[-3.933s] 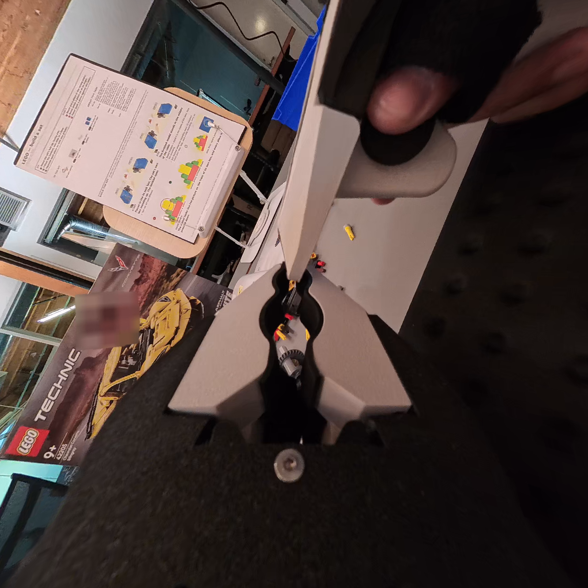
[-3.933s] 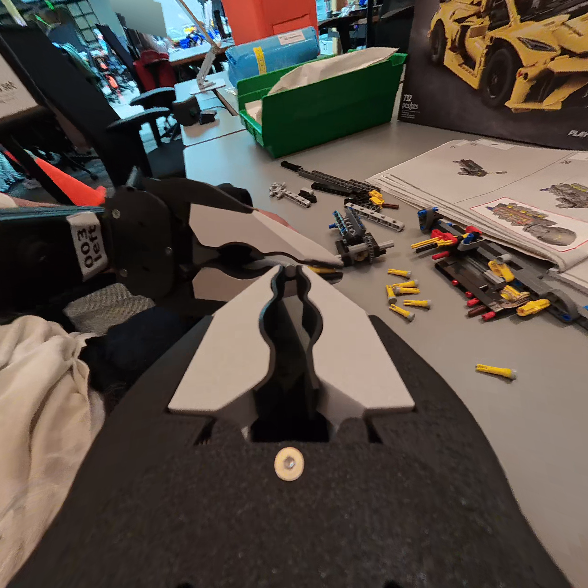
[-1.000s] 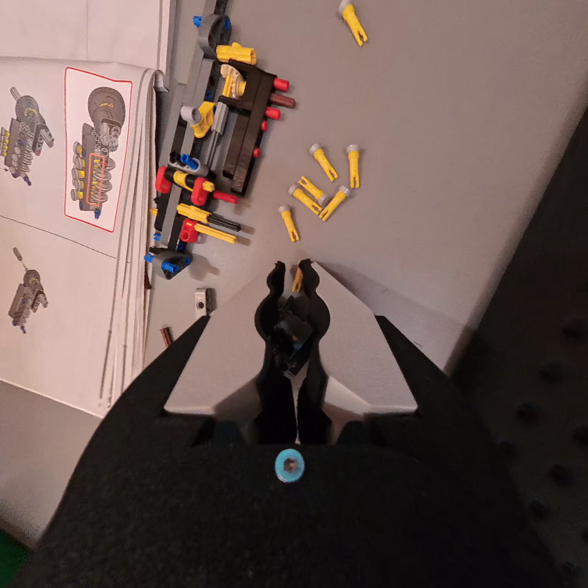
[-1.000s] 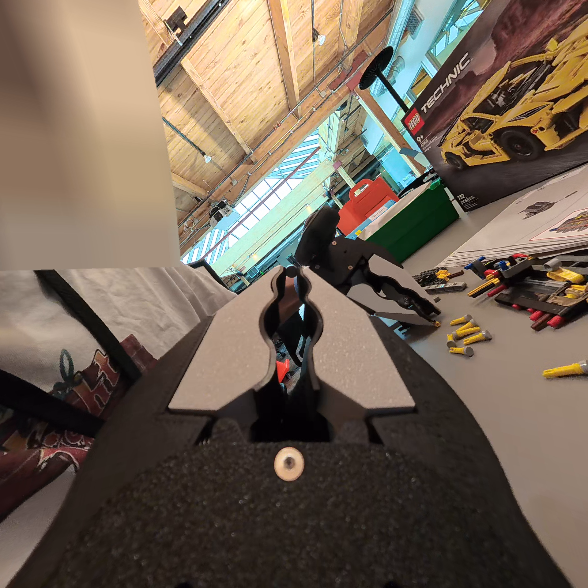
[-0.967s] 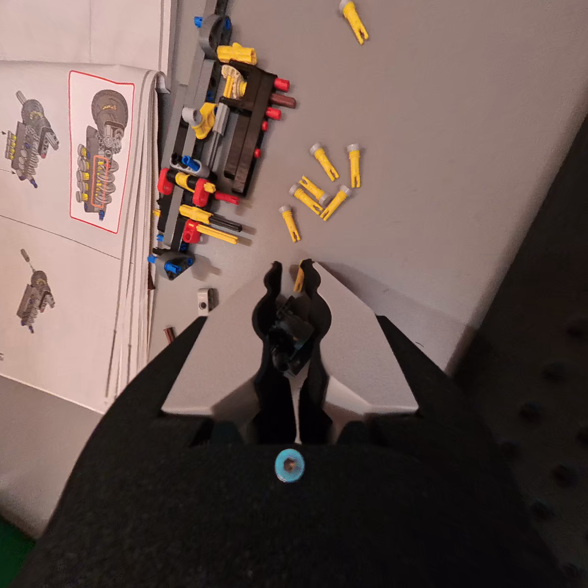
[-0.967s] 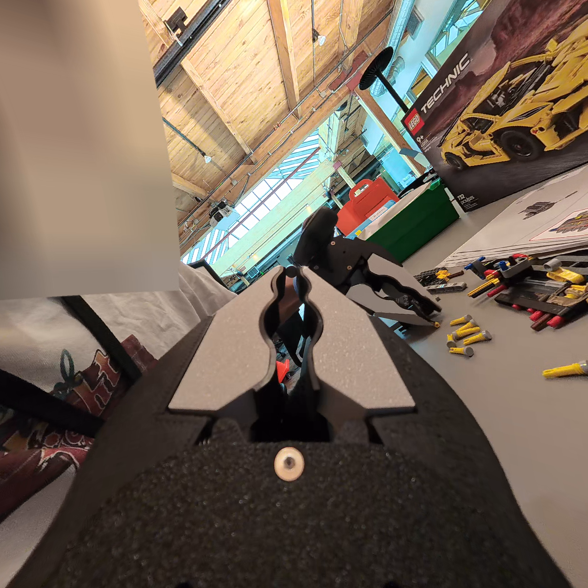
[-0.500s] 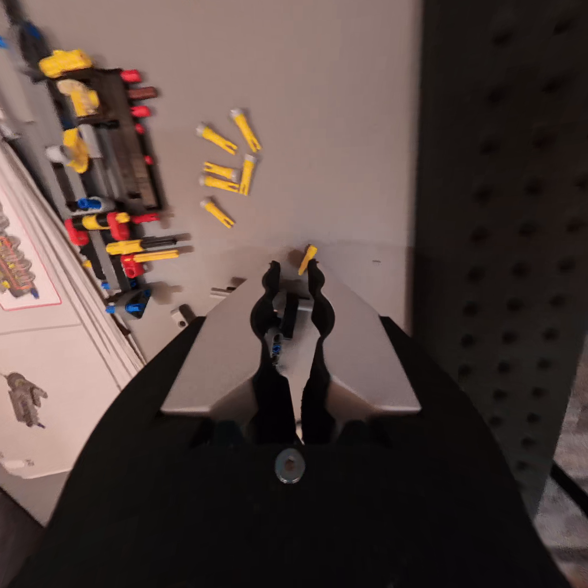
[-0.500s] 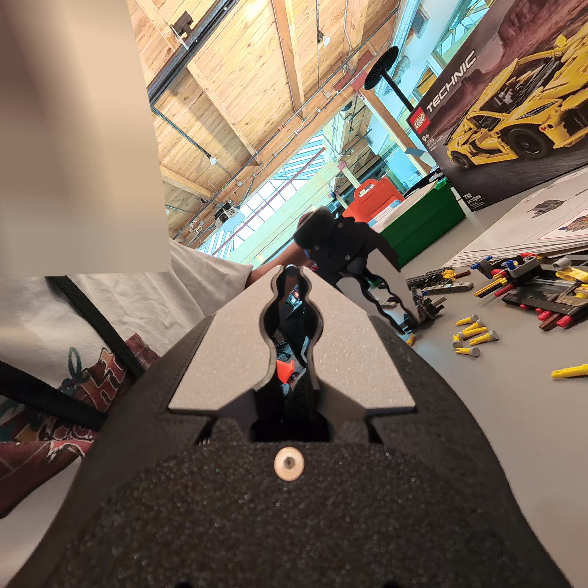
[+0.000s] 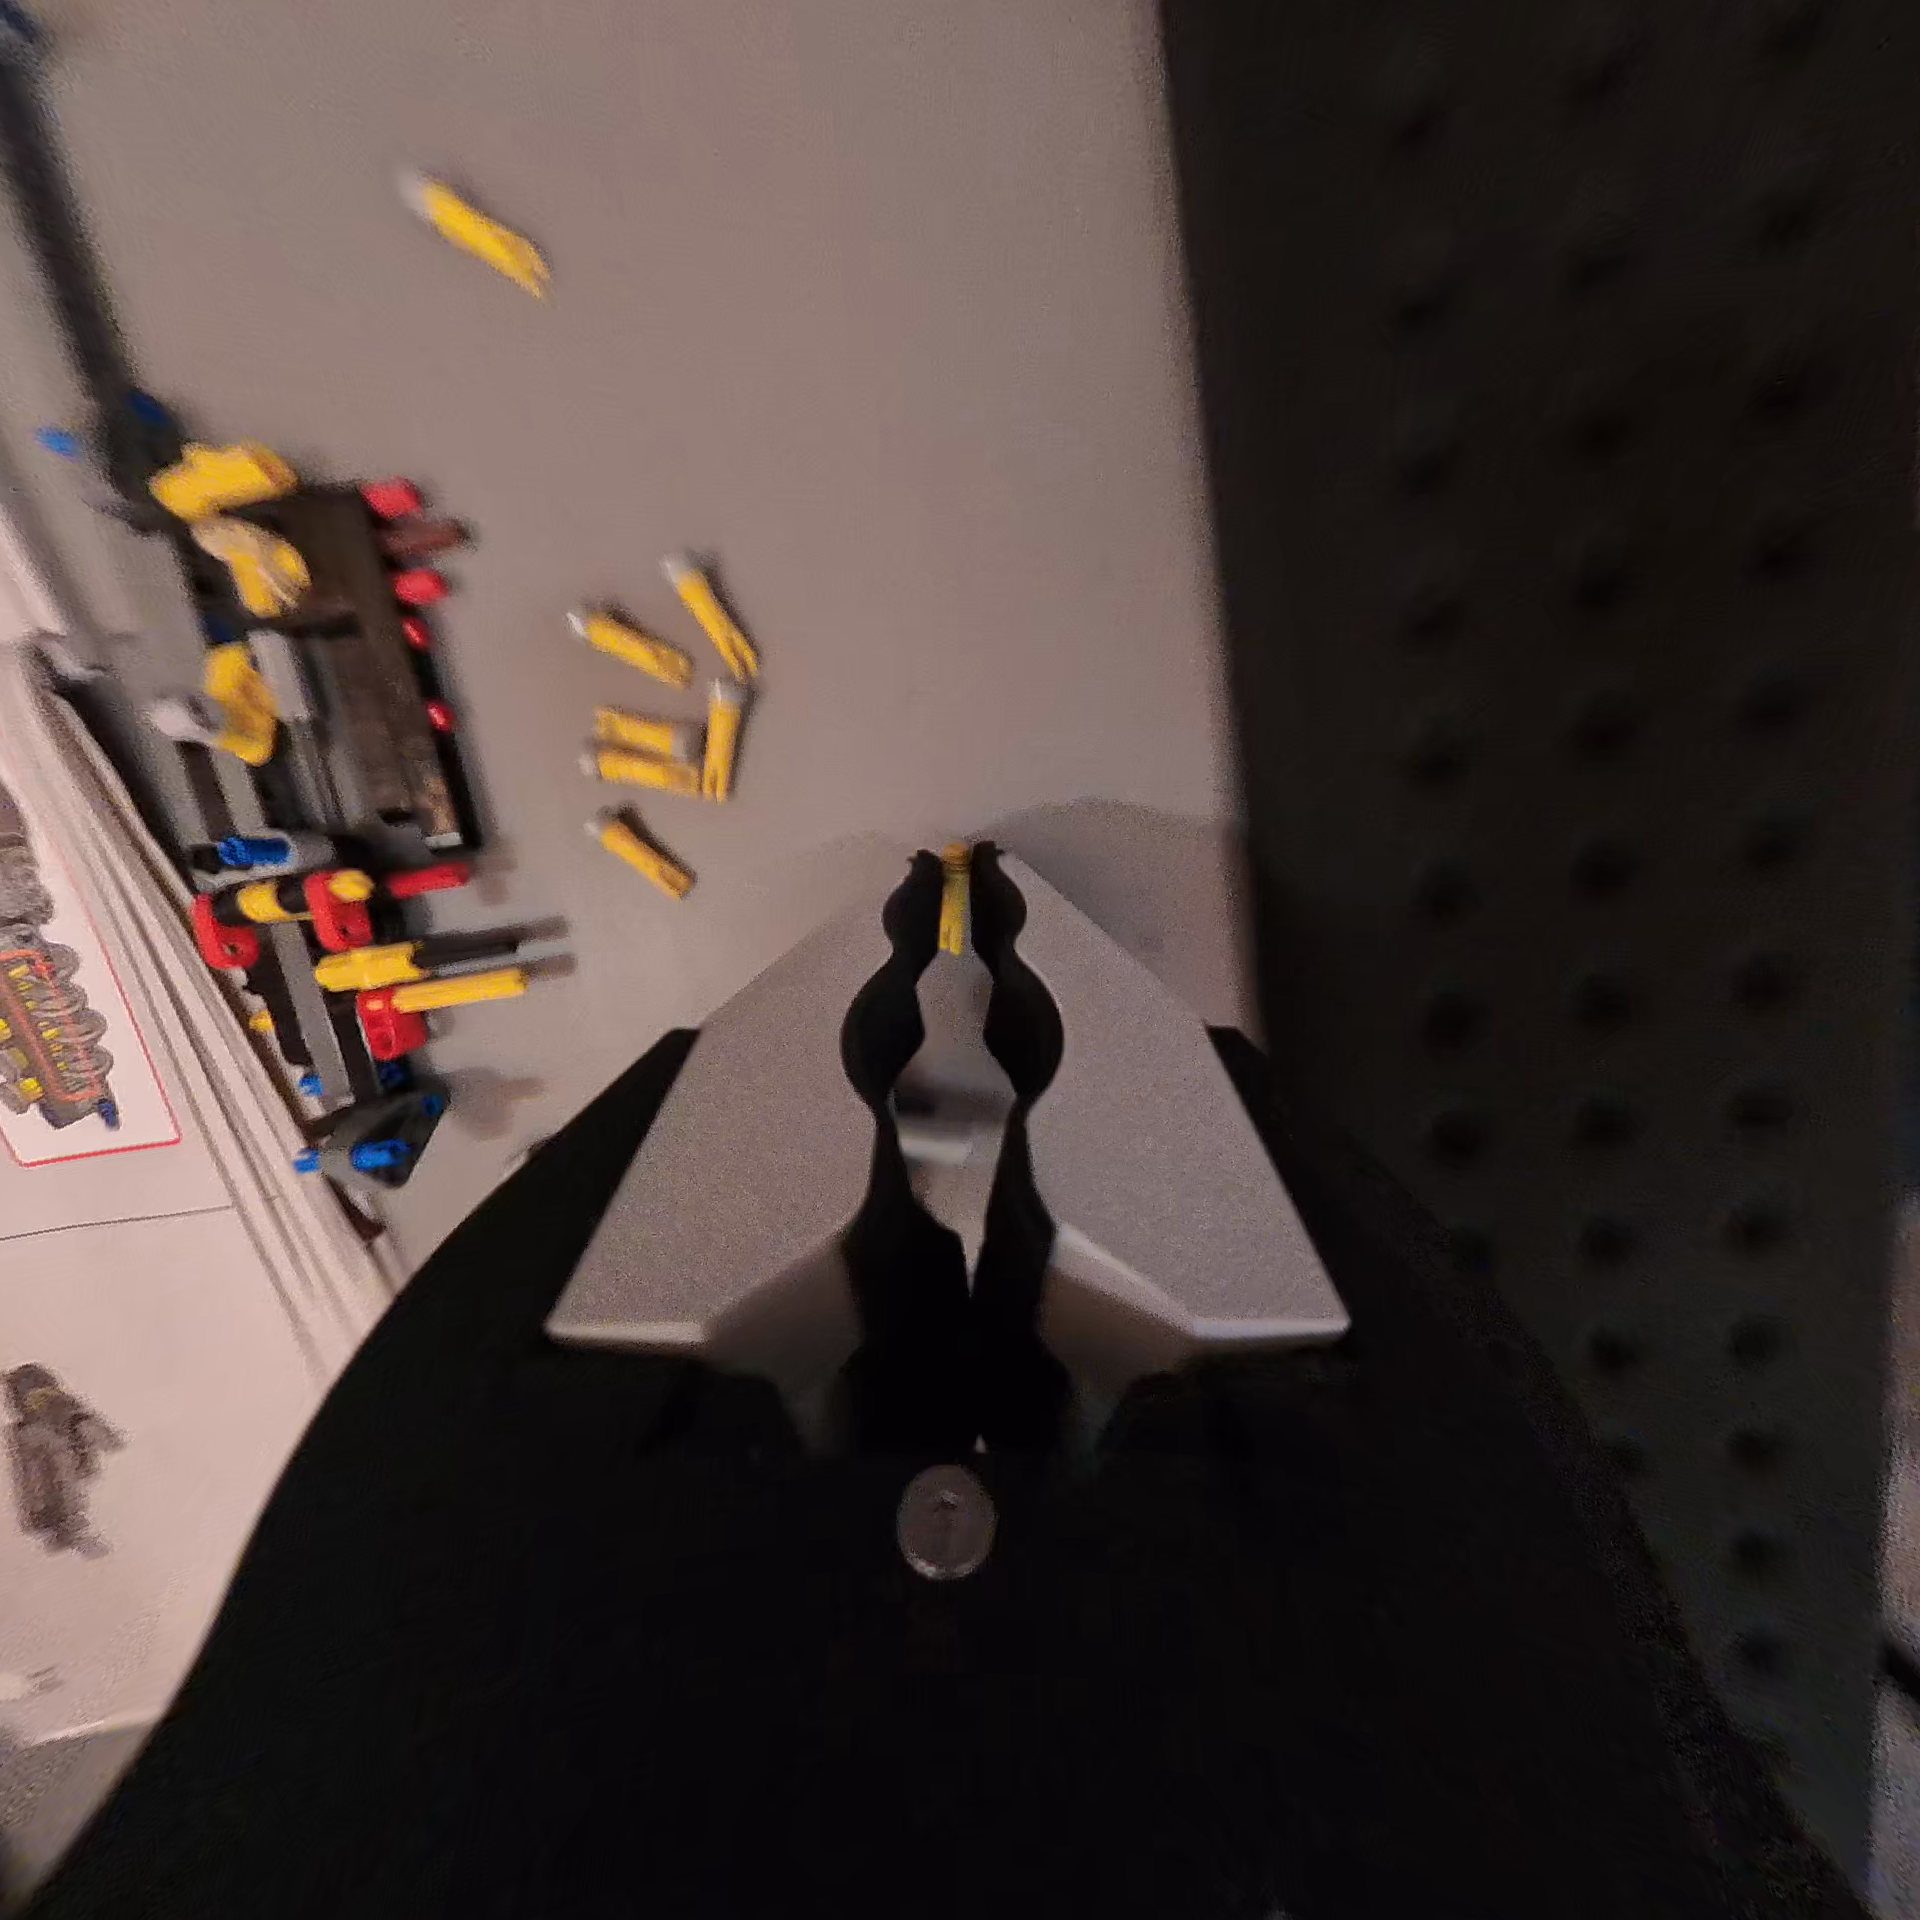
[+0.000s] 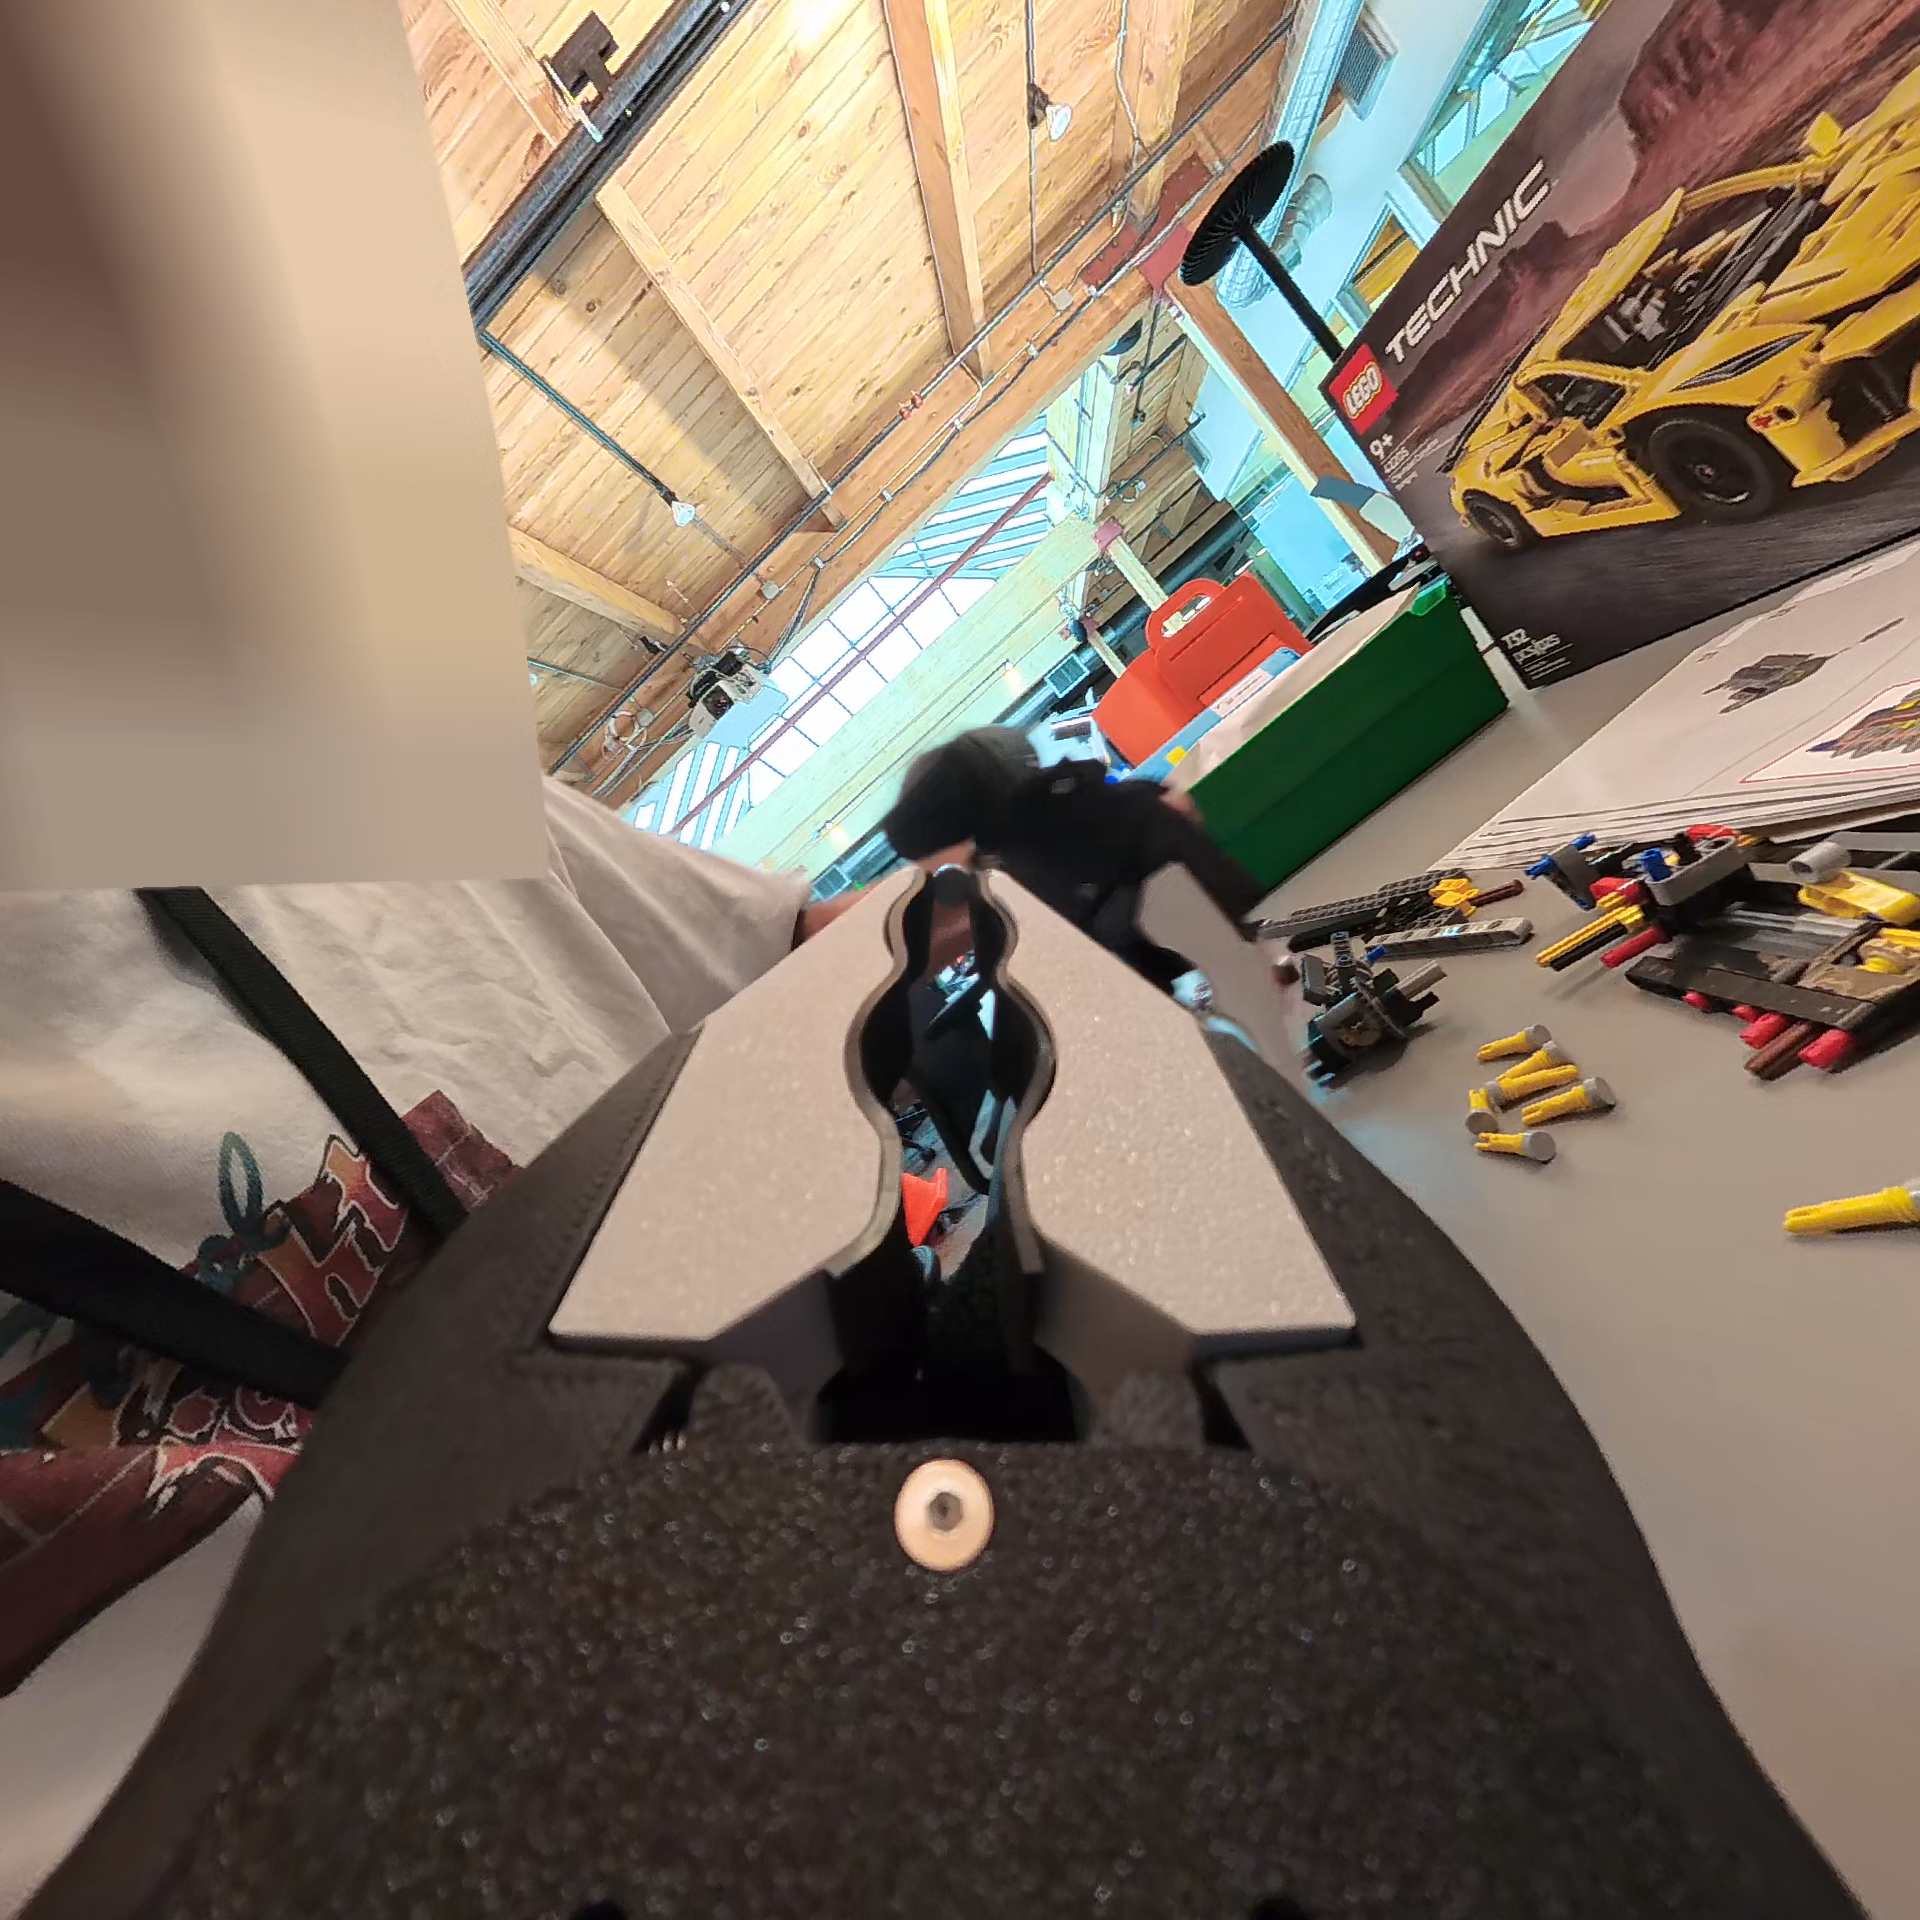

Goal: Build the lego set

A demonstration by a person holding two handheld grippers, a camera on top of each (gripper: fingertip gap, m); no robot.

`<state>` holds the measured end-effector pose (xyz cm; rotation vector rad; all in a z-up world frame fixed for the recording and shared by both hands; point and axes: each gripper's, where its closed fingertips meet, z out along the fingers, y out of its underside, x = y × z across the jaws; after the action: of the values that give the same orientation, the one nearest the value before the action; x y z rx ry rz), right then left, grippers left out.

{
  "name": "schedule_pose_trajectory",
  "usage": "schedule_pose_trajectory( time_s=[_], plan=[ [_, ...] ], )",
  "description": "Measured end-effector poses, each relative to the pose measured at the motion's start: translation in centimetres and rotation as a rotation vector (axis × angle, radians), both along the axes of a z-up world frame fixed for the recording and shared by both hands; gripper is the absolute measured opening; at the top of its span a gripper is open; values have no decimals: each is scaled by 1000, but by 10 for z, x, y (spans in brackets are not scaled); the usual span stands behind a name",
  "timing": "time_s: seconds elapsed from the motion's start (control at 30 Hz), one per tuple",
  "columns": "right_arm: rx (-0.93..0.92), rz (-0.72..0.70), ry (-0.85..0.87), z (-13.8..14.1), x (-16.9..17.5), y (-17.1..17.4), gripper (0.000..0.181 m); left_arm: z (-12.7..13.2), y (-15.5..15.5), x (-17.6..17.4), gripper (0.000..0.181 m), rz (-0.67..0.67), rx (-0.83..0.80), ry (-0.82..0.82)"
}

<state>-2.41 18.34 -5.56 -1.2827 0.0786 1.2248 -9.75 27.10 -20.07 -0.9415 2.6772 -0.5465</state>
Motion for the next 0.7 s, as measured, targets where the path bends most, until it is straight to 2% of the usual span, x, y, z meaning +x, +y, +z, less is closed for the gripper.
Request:
schedule_pose_trajectory(
  time_s=[0.07, 0.13, 0.2, 0.27, 0.37, 0.5, 0.57, 0.6, 0.7],
  plan=[
    [-6, -7, -18, -1, 0, 1, 6, 27, -37, 9, 4, 121, -219, -137],
    [-25, -19, -47, -4, 0, 4, 6, 42, -76, -3, 4, 215, -417, -120],
    [-33, -20, -58, -5, 0, 7, 5, 39, -95, -19, 4, 329, -496, -41],
    [-40, -8, -74, -7, -4, 9, 5, 23, -95, -35, 4, 375, -407, 6],
    [-40, -10, -106, -8, -9, 9, 6, 9, -92, -40, 4, 361, -257, -49],
    [-41, -11, -121, -9, -11, 9, 6, 8, -92, -32, 5, 383, -250, -156],
    [-37, -8, -128, -9, -13, 8, 6, 9, -91, -34, 16, 369, -238, -223],
    [-34, -3, -132, -9, -14, 7, 6, 8, -92, -36, 14, 362, -252, -244],
    [-33, 10, -149, -10, -19, 7, 6, 6, -92, -36, 12, 376, -349, -210]
  ],
)
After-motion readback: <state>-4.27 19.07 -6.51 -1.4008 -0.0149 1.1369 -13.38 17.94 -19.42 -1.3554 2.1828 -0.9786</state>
